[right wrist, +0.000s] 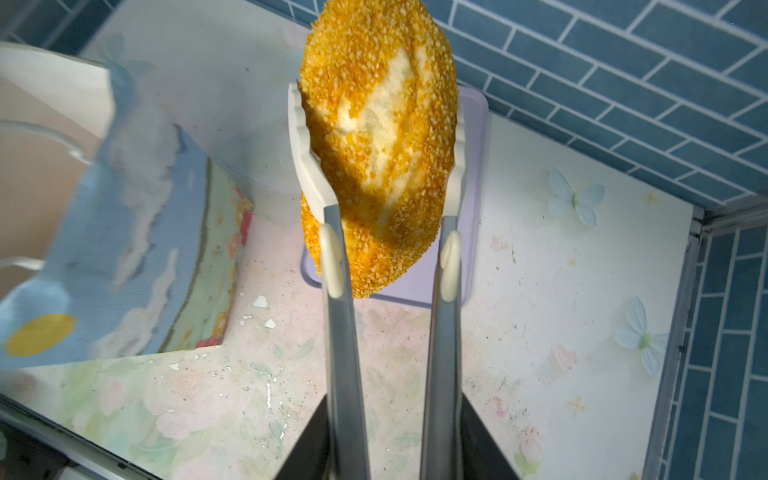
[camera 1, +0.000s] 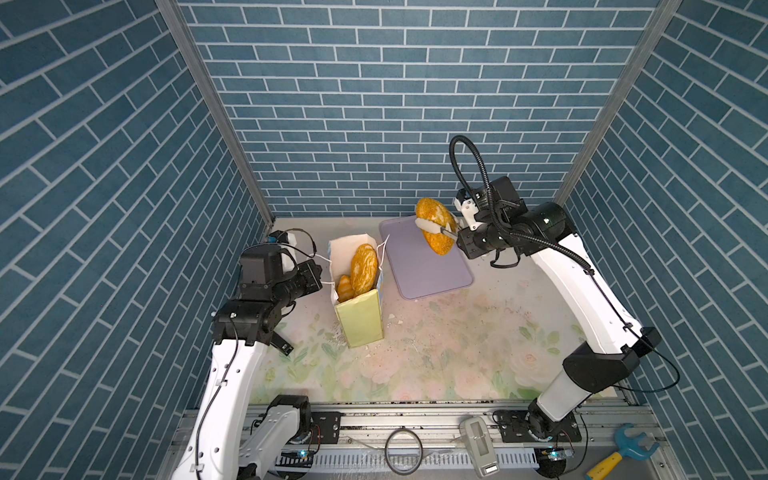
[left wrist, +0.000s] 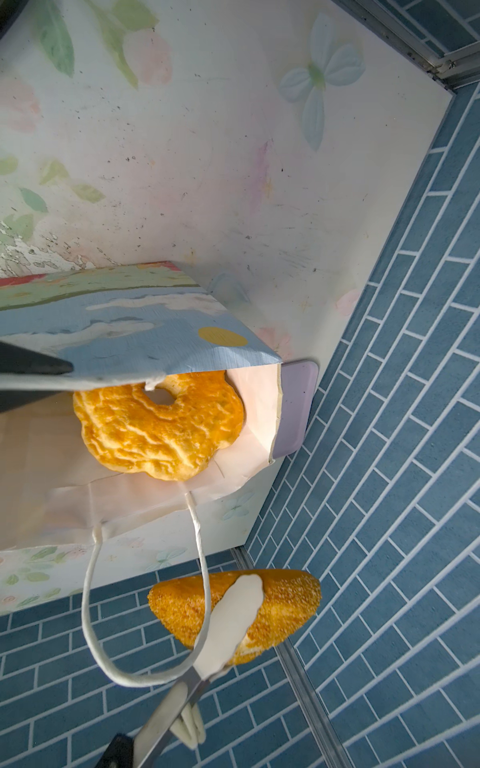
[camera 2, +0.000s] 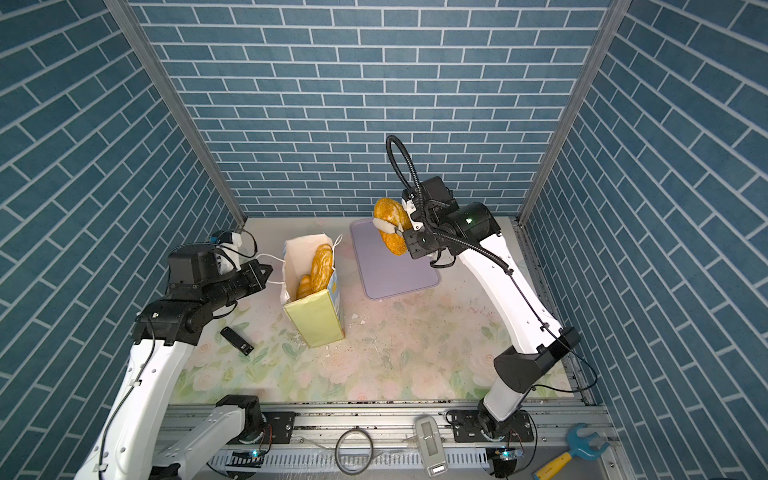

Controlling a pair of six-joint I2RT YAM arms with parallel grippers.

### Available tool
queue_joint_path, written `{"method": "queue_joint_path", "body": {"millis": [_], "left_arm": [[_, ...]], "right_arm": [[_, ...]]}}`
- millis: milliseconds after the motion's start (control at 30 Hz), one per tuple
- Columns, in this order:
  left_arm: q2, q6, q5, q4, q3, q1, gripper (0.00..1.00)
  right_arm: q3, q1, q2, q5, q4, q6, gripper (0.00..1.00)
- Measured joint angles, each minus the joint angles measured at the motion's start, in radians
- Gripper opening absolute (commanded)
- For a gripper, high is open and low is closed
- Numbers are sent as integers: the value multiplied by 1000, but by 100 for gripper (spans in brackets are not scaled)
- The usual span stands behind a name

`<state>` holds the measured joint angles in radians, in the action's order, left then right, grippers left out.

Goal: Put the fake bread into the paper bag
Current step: 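Carry the sugared bun over the bag with the right tongs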

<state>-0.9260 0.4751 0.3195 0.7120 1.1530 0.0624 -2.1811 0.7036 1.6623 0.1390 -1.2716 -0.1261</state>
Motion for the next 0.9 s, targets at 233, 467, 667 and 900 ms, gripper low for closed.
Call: {"method": "queue_joint_path", "body": {"millis": [233,467,667,900], "left_arm": [[3,5,-1,0,0,0,0],[12,12,-6,0,0,2,0],[15,24,-8,0,0,10,0],[27,27,-8,0,0,13,0]], "right_arm": [[-271,150,24,23,-55,-1,27],[-370,214,64,18,-54,-61,26],[-363,316,109,9,-22,-104,26],[-362,385,158,3,24,-118,26]]}}
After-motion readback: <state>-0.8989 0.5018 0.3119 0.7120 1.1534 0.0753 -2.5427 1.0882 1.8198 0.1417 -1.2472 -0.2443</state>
